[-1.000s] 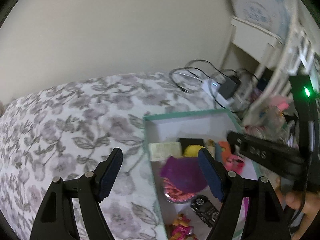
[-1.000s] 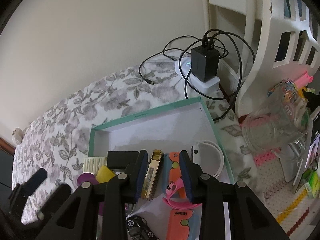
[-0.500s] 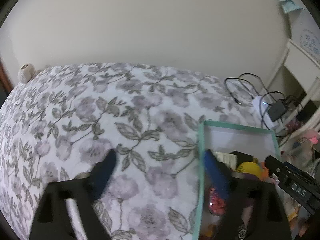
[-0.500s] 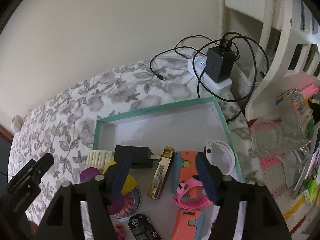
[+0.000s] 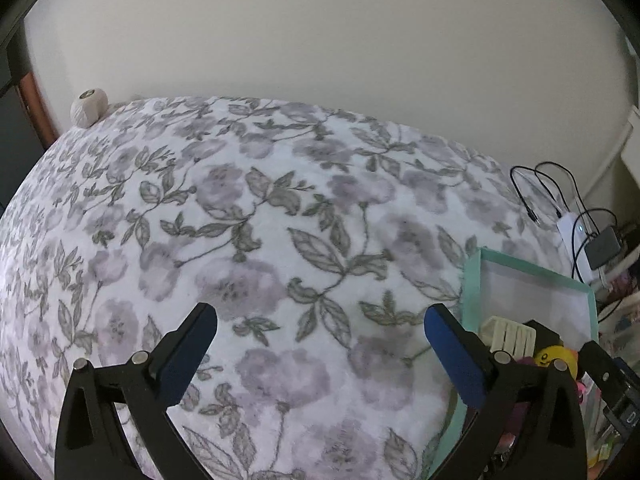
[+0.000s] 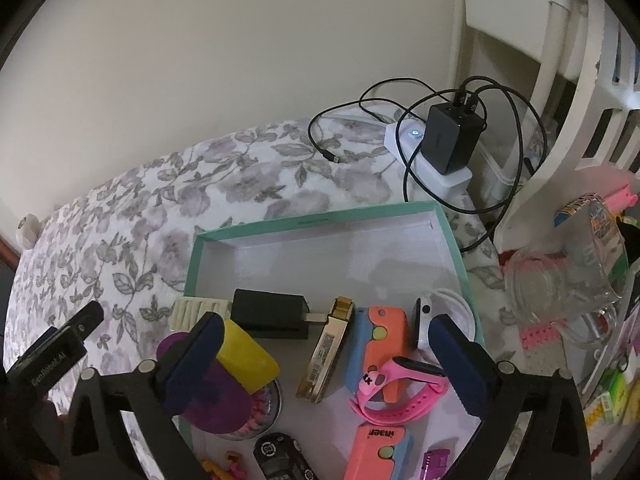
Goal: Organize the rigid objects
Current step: 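Withdraw both open grippers from the box back over the bed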
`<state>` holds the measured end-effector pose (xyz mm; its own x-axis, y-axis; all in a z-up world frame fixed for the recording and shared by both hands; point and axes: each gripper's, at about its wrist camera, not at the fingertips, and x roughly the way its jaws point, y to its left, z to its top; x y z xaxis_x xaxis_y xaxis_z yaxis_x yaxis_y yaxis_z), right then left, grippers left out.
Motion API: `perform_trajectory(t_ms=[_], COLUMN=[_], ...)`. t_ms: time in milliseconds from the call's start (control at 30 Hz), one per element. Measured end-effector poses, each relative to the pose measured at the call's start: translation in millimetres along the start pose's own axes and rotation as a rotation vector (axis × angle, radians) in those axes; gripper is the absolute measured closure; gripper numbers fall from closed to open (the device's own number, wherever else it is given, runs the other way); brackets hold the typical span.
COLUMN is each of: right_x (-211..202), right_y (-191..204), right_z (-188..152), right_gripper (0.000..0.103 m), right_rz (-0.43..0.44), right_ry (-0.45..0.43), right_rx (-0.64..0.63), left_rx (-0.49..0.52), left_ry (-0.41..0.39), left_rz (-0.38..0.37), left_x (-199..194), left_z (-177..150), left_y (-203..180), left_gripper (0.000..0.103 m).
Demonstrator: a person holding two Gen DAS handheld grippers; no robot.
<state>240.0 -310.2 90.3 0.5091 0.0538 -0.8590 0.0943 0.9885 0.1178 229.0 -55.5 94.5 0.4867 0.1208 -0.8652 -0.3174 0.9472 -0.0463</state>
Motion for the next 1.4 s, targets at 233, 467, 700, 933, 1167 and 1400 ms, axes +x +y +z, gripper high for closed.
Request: perform_trajectory(t_ms=[233,467,700,933,1167,1400], right_x=[1,-10,-39,-73,-88,-85], right_y=[1,11,28,51,66,74], right_z=[1,-1,-11,-29,-65,-105], right_gripper=[0.0,0.0,0.0,0.0,0.0,0.0], right_rz=[0.008,0.012,0.008,0.008,0.0,0.029], right_ry=[0.006,0.005,-0.009,-0.036,-0.027,0.025], right_rx=[0.001,-0.022,-0.049,-0.107,-0.157,-0.164], left_rx=[-0.018,-0.001,0.004,-0.008,-0.007,0.0], left_ry=[-0.003,0.005,-0.031,-0.076,-0.072,-0.056], left_rz=[0.015,0.01,0.011,0.025,0.058,0.088], left_x=[-1,-8,-46,-86,-105,-116], left_z=[2,4,6,-4,-29,-62], left_y=[6,7,13,36,58,81], left_gripper=[0.0,0.0,0.0,0.0,0.0,0.0])
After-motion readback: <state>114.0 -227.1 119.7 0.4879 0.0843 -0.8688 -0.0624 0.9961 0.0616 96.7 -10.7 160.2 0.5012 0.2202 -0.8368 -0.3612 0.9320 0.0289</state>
